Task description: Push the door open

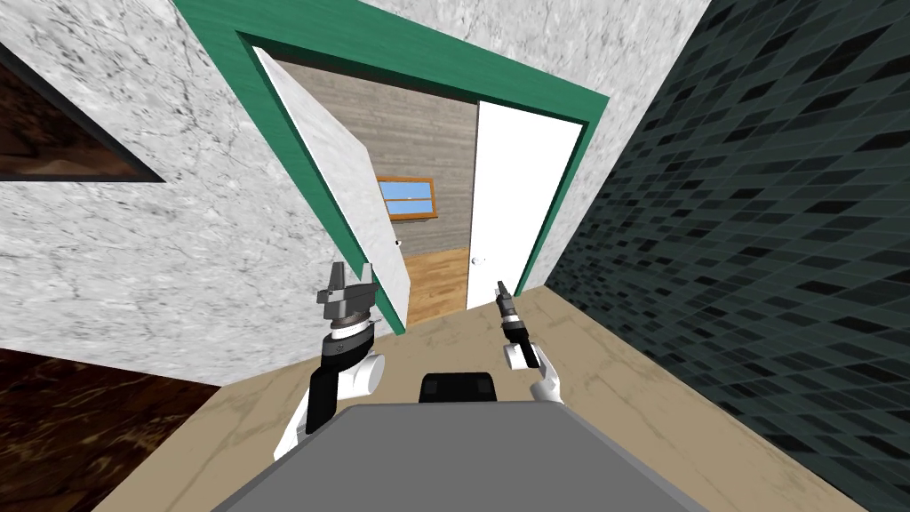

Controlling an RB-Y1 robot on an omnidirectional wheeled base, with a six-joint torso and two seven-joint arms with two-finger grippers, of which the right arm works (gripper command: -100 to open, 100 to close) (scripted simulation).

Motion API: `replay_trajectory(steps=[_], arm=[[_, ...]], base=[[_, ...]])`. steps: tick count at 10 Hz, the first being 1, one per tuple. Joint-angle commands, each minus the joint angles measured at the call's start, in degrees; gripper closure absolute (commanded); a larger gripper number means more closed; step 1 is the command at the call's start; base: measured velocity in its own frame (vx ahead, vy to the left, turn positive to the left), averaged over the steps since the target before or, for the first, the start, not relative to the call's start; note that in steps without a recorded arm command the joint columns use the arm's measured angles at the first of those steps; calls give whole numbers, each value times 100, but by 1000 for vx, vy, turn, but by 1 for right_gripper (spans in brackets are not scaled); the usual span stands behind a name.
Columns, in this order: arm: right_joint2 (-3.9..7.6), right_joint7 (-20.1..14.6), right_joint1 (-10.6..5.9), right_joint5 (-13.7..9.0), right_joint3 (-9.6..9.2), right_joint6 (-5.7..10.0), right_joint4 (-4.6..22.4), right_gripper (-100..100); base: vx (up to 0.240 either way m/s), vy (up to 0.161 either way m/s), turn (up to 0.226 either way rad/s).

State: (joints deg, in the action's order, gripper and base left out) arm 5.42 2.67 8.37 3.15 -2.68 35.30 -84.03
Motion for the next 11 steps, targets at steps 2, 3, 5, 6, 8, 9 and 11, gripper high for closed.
replay_trajectory(steps=[2, 3, 5, 6, 8, 9, 11], arm=[[4, -14, -107, -33, -41, 96, 362, -100], [1, -16, -160, -44, -55, 125, 504, -100], [-6, -21, -266, -68, -83, 184, 788, -100], [-12, -23, -318, -79, -97, 212, 928, -100], [-31, -27, -421, -102, -125, 269, 1204, -100], [-41, -29, -473, -113, -139, 297, 1342, -100], [-60, -34, -576, -136, -166, 354, 1618, -100]], base=[[90, -78, 30], [90, -81, 26], [98, -73, 28], [95, -71, 39], [90, -62, 30], [83, -73, 26], [87, -65, 32]])
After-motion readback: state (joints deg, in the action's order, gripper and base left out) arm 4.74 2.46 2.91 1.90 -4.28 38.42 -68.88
